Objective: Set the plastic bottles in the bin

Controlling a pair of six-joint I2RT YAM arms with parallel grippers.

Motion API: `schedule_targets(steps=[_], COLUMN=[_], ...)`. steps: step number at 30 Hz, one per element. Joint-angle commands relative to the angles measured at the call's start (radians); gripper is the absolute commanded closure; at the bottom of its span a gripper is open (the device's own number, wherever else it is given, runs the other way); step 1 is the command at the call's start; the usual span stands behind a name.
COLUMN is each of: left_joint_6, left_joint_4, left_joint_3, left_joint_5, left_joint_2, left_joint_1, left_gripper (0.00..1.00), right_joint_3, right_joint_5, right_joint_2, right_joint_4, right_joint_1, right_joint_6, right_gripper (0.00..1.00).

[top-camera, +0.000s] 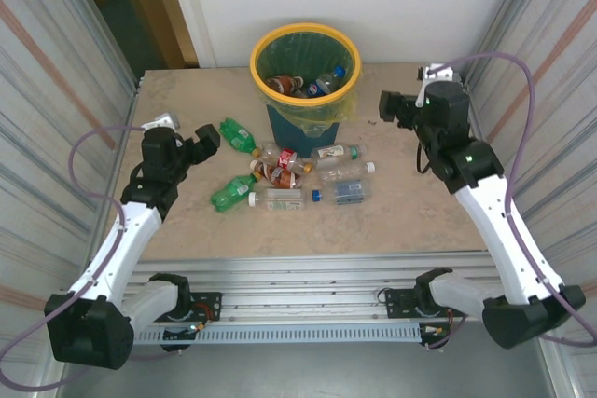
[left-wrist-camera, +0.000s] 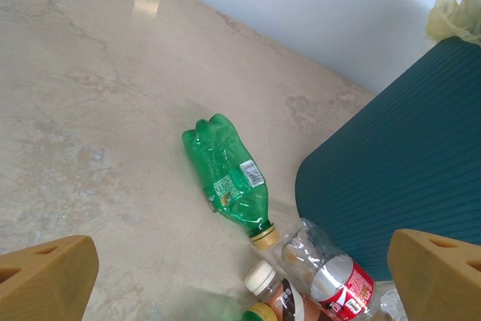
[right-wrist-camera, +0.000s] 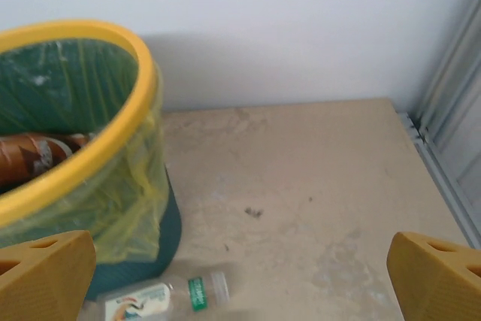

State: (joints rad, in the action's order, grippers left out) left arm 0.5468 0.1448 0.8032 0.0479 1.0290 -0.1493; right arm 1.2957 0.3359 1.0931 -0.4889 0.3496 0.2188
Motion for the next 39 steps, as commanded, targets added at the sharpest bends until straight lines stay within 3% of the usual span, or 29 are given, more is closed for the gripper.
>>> schedule_targets(steps=[1, 7, 23, 32, 39], left_joint_6=[0.021, 0.043, 0.059, 0.038, 0.003], left_joint_4=[-0.007, -0.013, -0.063, -0.069, 0.033], left_joint_3=[0.008, 0.004, 0.049, 0.172, 0.377], left_joint_5=[0.023, 0.008, -0.101, -0.141, -0.137], left_joint_2=[0.023, 0.078, 0.319, 0.507, 0.712], left_joint_1=[0.010, 0.010, 0.010, 0.004, -0.022], left_gripper=[0.01, 0.01, 0.01, 0.01, 0.02], right_joint_3=[-0.073, -0.193, -0.444, -0.475, -0.497], right_joint_5=[0.055, 0.086, 0.060, 0.037, 0.026], right_joint_2=[-0.053, -0.099, -0.181, -0.144, -0.139], right_joint_4=[-0.021, -0.096, -0.044, -0.007, 0.015], right_joint_1=[-0.014, -0.032, -0.064, -0.063, -0.063], right_joint_6=[0.049, 0.130, 0.258, 0.280, 0.297], right_gripper=[0.02, 0.02, 0.02, 0.02, 0.02])
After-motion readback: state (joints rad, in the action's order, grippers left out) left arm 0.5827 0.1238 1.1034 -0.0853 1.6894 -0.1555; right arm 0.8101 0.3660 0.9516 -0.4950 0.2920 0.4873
